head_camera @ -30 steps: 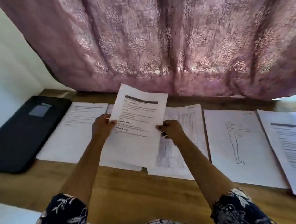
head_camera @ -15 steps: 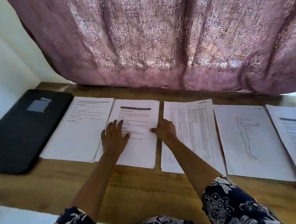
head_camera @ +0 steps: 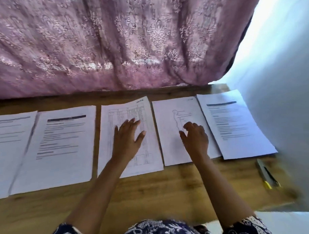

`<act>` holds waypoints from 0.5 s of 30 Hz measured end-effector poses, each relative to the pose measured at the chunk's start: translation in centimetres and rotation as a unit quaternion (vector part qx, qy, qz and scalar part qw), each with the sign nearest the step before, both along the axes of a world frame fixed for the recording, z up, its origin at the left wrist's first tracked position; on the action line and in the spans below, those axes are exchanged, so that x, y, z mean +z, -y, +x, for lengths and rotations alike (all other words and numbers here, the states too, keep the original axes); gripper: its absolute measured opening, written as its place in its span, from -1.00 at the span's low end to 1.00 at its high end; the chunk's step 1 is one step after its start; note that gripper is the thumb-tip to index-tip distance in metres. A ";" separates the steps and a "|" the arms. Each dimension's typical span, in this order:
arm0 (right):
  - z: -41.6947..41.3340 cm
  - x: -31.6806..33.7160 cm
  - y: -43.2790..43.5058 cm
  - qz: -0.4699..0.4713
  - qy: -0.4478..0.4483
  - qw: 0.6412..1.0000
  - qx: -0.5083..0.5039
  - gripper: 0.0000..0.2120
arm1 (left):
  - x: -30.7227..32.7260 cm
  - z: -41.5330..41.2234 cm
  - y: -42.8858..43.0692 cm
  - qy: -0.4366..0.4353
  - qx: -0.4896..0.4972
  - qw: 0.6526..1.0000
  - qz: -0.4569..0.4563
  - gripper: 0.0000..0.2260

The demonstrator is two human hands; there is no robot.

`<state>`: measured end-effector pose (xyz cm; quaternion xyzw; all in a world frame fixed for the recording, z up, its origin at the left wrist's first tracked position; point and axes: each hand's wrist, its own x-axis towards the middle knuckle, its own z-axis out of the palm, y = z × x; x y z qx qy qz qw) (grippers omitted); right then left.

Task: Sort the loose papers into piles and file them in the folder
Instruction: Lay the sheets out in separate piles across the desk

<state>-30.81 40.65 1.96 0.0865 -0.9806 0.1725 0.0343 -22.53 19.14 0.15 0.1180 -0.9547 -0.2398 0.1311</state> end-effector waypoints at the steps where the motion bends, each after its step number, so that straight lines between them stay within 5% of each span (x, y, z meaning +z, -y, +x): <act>1: -1.1 -0.1 -2.8 0.036 -0.004 0.999 -0.024 -0.73 | 0.1 -1.6 -3.1 0.008 -0.039 0.999 0.021 -0.55; 7: -4.6 -0.5 -10.7 0.109 0.028 0.992 -0.048 -0.65 | -0.5 -8.7 -15.8 0.040 -0.149 0.987 0.049 -0.59; 15: -5.8 0.1 -12.4 0.102 -0.020 0.994 0.027 -0.88 | -2.2 -11.9 -20.2 0.014 -0.093 0.994 0.056 -0.70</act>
